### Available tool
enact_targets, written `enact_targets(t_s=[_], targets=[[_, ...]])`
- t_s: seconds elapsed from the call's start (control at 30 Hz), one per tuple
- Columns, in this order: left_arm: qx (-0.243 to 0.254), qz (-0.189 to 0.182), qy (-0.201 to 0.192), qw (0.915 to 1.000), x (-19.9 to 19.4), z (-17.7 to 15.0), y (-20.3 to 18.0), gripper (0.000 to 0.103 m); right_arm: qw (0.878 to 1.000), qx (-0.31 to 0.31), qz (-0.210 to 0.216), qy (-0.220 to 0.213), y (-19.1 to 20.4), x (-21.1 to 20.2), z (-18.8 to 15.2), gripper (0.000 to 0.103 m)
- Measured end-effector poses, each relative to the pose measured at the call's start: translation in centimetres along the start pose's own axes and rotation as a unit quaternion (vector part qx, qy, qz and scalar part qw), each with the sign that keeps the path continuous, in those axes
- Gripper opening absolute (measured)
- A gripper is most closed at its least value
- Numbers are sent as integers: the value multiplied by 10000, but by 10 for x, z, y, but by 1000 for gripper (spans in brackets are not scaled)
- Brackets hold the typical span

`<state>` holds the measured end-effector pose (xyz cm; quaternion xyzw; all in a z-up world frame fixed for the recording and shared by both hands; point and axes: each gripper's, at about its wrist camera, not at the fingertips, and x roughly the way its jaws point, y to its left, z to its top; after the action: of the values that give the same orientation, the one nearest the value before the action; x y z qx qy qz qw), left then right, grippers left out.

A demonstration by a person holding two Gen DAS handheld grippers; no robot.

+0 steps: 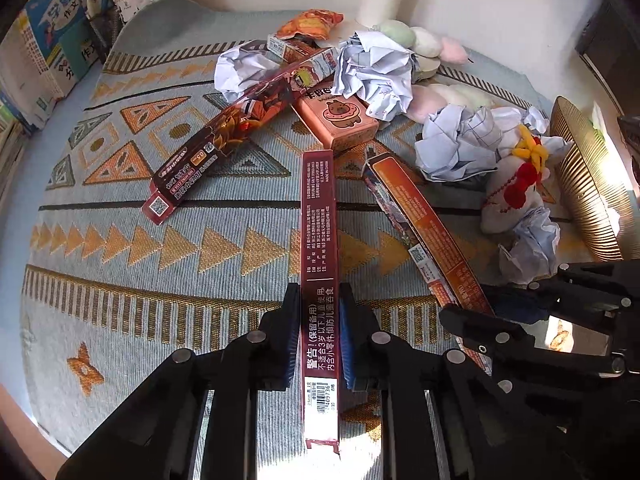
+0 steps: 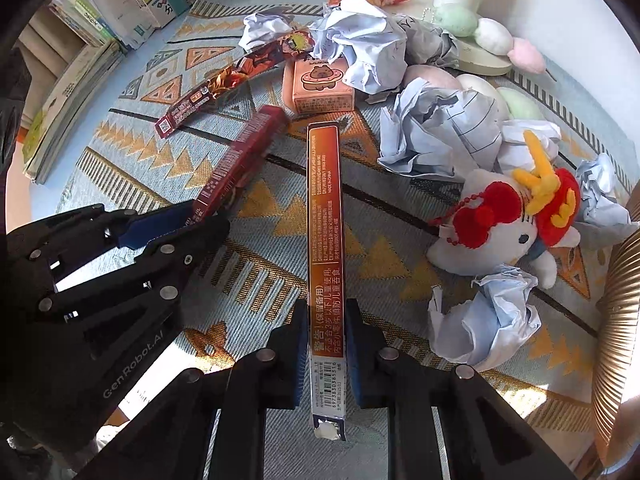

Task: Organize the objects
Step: 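Grasp long dark red box with left tool while right tool grasps long orange box, then carry both boxes upright to the glass plate and release them onto it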

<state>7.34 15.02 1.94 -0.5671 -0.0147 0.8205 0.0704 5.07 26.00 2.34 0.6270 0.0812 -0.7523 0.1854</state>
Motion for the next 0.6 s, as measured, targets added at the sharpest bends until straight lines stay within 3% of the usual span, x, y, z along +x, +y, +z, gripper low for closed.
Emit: enact_targets(t_s=[0.37,0.6], targets=[[207,-74,-332,9992,-39,-1,-28,14,9988,52,244,-427,-14,-44,-9,17],[507,-175,-1027,9933,-74,52,-54,14,9914,345,-35,-1265,-37,-107,-1,17]])
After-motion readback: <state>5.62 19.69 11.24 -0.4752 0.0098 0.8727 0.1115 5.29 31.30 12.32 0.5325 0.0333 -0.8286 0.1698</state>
